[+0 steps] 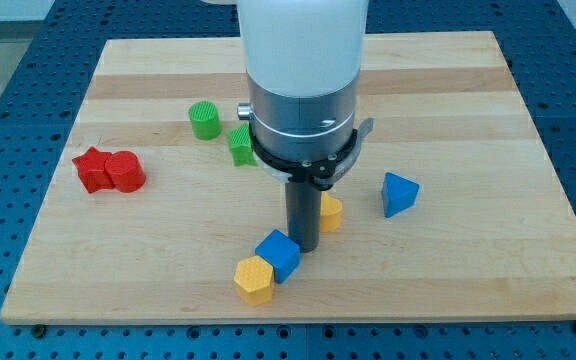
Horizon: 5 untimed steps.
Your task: Separate yellow hexagon and the blue cube
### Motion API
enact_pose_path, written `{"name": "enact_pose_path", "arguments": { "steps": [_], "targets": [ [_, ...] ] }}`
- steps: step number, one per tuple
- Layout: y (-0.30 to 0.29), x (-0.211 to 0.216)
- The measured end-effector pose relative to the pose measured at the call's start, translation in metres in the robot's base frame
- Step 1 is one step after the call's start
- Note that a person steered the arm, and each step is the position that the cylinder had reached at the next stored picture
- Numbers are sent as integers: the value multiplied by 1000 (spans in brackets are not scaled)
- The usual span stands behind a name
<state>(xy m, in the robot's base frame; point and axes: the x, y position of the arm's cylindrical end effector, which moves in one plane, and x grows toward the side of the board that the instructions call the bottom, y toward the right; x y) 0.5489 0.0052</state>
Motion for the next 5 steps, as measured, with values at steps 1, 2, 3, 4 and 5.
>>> {"name": "enact_pose_path", "arguments": {
  "steps": [1, 2, 3, 4, 5],
  "targets": [
    [27, 35],
    [27, 34],
    [-3, 62],
    [-14, 69],
    [-23, 62]
  ]
}}
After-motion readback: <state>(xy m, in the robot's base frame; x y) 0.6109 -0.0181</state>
